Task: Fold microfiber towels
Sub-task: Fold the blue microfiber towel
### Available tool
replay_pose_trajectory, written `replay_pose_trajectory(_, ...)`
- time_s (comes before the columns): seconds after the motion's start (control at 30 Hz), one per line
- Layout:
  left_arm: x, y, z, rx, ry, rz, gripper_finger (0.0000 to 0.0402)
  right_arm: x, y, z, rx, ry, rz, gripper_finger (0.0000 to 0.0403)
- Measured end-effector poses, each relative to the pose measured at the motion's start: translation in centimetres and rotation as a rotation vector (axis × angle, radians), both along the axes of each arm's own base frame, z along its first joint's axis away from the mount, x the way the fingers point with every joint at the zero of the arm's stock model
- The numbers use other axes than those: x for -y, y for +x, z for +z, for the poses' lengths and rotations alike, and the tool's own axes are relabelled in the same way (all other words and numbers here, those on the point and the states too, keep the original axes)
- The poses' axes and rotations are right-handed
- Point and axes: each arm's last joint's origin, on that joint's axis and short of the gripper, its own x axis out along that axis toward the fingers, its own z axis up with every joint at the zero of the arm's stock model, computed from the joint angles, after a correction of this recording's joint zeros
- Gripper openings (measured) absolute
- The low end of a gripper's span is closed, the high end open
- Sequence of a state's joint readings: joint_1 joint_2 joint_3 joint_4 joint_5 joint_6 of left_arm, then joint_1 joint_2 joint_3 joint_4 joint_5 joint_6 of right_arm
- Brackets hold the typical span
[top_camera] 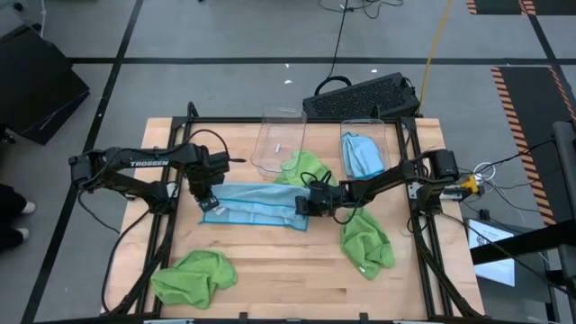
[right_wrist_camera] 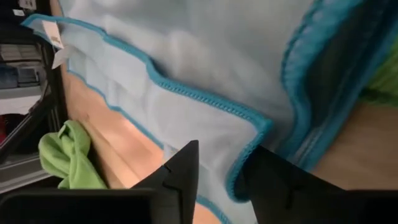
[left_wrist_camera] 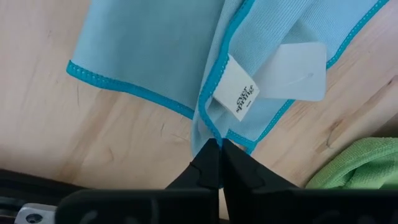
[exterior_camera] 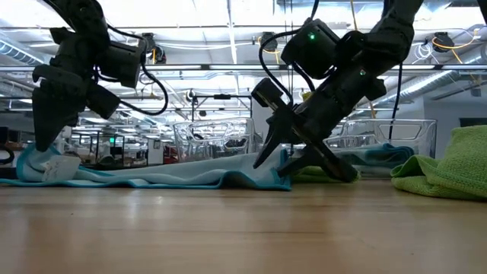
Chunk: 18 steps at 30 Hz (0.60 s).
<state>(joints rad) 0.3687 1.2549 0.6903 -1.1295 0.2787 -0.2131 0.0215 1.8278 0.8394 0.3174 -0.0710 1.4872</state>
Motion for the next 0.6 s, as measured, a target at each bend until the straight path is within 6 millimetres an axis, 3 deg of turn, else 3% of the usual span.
replay_pose_trajectory(0.13, -0.02, 0.07, -0.01, 0.007, 0.003, 0.001, 0.0013, 0.31, -0.10, -0.11, -0.014, -0.018, 0.004, 0.0082)
replay_pose_trajectory(0.33, -0.03, 0.08, -0.01, 0.009, 0.003, -0.003, 0.0007, 0.46, -0.06, -0.08, -0.005, -0.078, 0.030, 0.0008)
replay_pose_trajectory(0.6, 0.02, -0.07, 0.01, -0.009, -0.002, 0.005, 0.0004, 0.50, 0.04, 0.86, 0.043, -0.141, 0.057, 0.0002)
